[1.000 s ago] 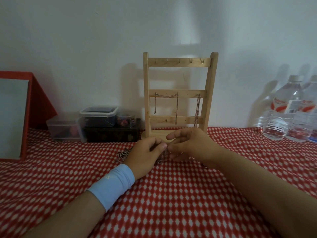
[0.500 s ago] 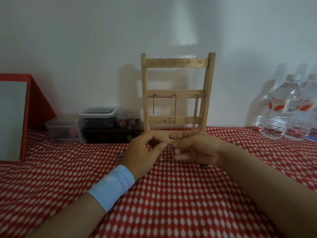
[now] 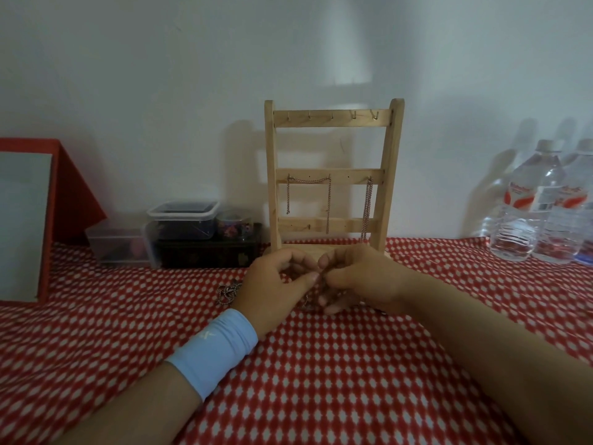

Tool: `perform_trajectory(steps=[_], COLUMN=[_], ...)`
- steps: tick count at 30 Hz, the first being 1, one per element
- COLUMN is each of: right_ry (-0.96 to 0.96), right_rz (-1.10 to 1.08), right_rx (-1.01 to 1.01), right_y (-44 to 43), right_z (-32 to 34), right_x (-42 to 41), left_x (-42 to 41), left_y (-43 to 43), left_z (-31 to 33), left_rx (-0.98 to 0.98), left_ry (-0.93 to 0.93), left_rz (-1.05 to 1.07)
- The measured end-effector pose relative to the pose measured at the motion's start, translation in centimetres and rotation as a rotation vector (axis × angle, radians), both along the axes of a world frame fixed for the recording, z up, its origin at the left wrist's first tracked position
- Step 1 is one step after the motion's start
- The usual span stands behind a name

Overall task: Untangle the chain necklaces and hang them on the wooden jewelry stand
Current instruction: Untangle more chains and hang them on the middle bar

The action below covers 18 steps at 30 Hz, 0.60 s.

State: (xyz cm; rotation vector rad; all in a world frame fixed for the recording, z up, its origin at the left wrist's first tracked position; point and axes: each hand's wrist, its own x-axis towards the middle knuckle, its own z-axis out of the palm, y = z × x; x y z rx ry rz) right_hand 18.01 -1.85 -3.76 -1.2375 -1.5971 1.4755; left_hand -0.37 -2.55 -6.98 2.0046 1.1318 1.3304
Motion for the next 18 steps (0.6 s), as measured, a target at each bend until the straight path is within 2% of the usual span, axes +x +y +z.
perform_trajectory(steps=[3, 6, 12, 15, 18], right_ry=[-0.103, -0.079, -0.072, -0.072, -0.159], right_rz=[-0.002, -0.011, -0.018, -0.021, 0.012], right_rx=[0.088, 0.146, 0.257, 0.272, 0.329], right_y=[-0.3, -0.4, -0.3, -0.2, -0.2], right_z=[0.0, 0.2, 0.0, -0.1, -0.1], right_x=[-0.2, -0.2, -0.3, -0.3, -0.5], left_x=[0.0, 0.2, -0.1, -0.1, 0.1], left_y=[-0.1, -0.3, 0.1, 0.2, 0.2], left_z=[0.1, -0.1, 0.3, 0.7, 1.1], left_rx=[-0.028, -0.134, -0.205, -0.187, -0.125], left_ry=[0.004, 0.01, -0.077, -0.012, 0.077], left_rz=[-0.004, -0.02, 0.064, 0.099, 0.119])
